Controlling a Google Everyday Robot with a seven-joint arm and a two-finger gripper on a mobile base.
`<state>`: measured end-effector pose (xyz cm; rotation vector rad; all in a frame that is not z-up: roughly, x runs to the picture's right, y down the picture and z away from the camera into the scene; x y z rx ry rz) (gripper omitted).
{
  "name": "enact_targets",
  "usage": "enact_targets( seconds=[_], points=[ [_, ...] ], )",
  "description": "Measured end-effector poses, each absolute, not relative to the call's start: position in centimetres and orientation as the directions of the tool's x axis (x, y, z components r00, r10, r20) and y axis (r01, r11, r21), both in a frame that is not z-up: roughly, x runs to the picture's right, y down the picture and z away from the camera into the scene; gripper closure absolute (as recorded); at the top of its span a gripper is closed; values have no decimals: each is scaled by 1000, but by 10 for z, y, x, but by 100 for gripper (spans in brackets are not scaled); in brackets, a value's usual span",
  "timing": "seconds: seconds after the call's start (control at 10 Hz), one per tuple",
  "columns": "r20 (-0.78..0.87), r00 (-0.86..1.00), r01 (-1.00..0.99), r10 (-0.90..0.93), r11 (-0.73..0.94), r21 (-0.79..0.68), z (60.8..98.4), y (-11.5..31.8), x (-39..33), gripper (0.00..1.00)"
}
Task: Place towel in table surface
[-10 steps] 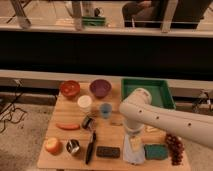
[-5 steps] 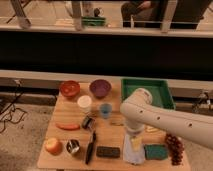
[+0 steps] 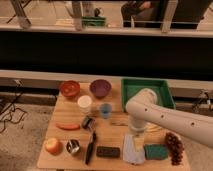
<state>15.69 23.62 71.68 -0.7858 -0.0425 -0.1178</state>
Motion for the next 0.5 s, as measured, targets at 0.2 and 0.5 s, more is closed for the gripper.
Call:
enact_targets(
  seconds=[0.2, 0.5],
  points=[
    [58, 998, 59, -24, 692, -720, 728, 242, 184, 20],
    [47, 998, 13, 33, 673, -740, 726, 254, 197, 20]
  ],
)
